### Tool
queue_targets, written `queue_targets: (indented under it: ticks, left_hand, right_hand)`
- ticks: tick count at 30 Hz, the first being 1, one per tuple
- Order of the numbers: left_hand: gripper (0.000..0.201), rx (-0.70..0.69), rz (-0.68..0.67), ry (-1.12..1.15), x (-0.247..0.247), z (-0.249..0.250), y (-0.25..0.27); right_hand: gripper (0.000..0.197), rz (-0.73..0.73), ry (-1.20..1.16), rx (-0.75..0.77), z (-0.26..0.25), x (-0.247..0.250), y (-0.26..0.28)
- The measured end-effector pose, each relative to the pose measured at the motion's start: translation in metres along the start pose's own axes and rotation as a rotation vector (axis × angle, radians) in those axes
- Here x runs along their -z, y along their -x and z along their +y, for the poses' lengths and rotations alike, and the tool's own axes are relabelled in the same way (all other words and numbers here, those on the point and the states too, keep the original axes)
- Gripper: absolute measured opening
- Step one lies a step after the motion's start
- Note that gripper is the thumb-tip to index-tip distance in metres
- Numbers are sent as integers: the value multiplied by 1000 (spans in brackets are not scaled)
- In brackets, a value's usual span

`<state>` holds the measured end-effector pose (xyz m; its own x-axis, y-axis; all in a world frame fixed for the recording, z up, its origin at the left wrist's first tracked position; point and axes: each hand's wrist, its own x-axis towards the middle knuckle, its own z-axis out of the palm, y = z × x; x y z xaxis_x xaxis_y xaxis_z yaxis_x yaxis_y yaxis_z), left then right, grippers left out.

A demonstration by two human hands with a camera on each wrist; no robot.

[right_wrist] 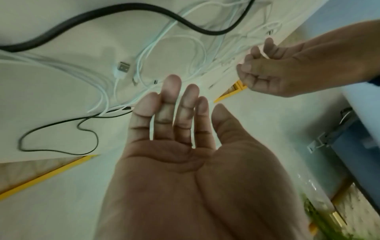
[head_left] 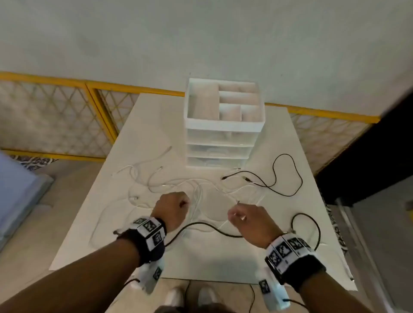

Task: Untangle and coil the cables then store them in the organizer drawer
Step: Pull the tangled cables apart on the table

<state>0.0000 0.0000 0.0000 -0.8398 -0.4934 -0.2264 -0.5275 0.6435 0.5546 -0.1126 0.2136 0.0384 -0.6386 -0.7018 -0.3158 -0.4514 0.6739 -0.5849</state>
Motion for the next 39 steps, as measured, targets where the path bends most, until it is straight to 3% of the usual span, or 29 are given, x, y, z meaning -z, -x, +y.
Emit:
queue_targets:
  ticks: [2,6,9,11,13,14,15,18,21,23,25,28,30,33,36,39]
  left_hand:
    - [17,54,-79,-110,-13,5,-6]
    - [47,193,-218,-263,-36,11,-9]
    - [36,216,-206,-269,-41,11,-14]
    - [28,185,-202,-248,-33,19,-14]
    - [20,65,-171,-178,-15,31,-17]
    - [17,-24,-145,-105,-2,37,-19]
    - [16,-116,-117,-10,12,43,-19]
    - [16,-323,-19,220,62,63,-16]
    - [14,-368,83,328,94,64,-11]
    - [14,-316,128,246,101,48,-11]
    - [16,-171,101,122,100,24,-11]
    - [24,65,42,89,91,-20,-7]
    - [32,151,76,115,91,-43,-4]
    - [34,220,164,344,101,-53,-4]
    - [36,242,257,414,118,-47,-10]
    - [34,286,233,322,131,-41,-17]
  right_hand:
    - [14,47,3,-26,-3,-8,-14]
    - [17,-17,47,-47,-16,-27,-28]
    - [21,-45,71,-49,-22,-36,-35]
    - [44,-38,81,-3,-29,-34,-38]
    - [68,5,93,72,-35,-27,-42]
    - [70,45,87,98,-39,-21,-46]
    - [62,84,82,114,-43,-14,-51]
    - [7,225,26,143,-57,10,-65]
    - [32,301,-65,127,-71,43,-70]
    - [36,364,-179,125,-81,69,-69]
    - [38,501,-402,92,-85,96,-68]
    - [25,701,-641,26,-82,136,-63]
    - [19,761,-675,3,-72,152,-58]
    - [25,795,-644,-8,-53,156,-55]
    - [18,882,-609,49,-47,154,-53]
    - [11,1000,-646,279,-57,159,-48]
